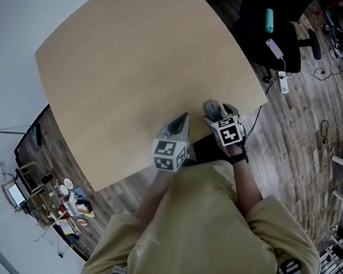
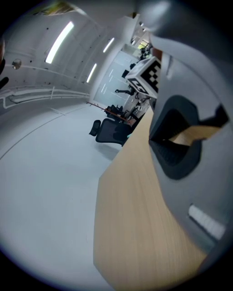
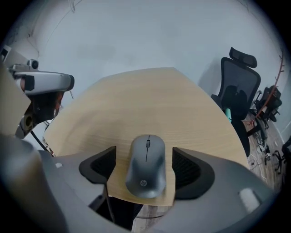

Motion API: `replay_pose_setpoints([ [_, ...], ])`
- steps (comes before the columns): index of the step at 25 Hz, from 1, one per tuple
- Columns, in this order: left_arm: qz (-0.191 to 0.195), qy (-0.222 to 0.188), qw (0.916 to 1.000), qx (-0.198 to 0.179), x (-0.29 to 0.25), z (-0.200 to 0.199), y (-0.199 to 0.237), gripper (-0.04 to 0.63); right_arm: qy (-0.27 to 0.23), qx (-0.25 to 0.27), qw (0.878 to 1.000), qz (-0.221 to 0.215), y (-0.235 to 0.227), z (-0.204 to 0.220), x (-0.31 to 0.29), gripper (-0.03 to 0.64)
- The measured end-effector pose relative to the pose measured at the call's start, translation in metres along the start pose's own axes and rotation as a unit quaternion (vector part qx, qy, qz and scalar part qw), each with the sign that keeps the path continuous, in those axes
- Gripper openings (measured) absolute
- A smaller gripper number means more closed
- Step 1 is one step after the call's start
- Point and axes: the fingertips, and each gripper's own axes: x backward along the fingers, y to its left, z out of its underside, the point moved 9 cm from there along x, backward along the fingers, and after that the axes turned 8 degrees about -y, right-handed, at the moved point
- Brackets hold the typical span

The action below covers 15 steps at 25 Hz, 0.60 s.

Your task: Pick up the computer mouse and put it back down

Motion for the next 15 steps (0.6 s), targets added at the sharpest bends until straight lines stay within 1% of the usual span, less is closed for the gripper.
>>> replay_pose_setpoints([
  [4,-0.012,0.004,0.9998,0.015,0.000,0.002,0.008,0.000,0.027,-0.004,1.000,0.011,0.002,0.006,-0.013,0.388],
  [7,-0.018,0.002,0.9997,0.019,0.000,0.003,0.011,0.000,0.041,0.001,0.999,0.020,0.002,0.011,-0.018,0.346],
  [10,-0.023,0.000,0.9995,0.020,0.004,0.004,0.010,0.000,0.044,0.002,0.999,0.023,0.002,0.015,-0.018,0.305],
  [13,-0.029,-0.006,0.9994,0.020,0.008,0.004,0.011,0.000,0.042,0.001,0.999,0.018,0.002,0.014,-0.018,0.301],
  [15,-0.033,-0.012,0.9992,0.020,0.012,0.002,0.010,0.000,0.028,0.003,0.999,0.018,0.004,0.012,-0.014,0.298],
])
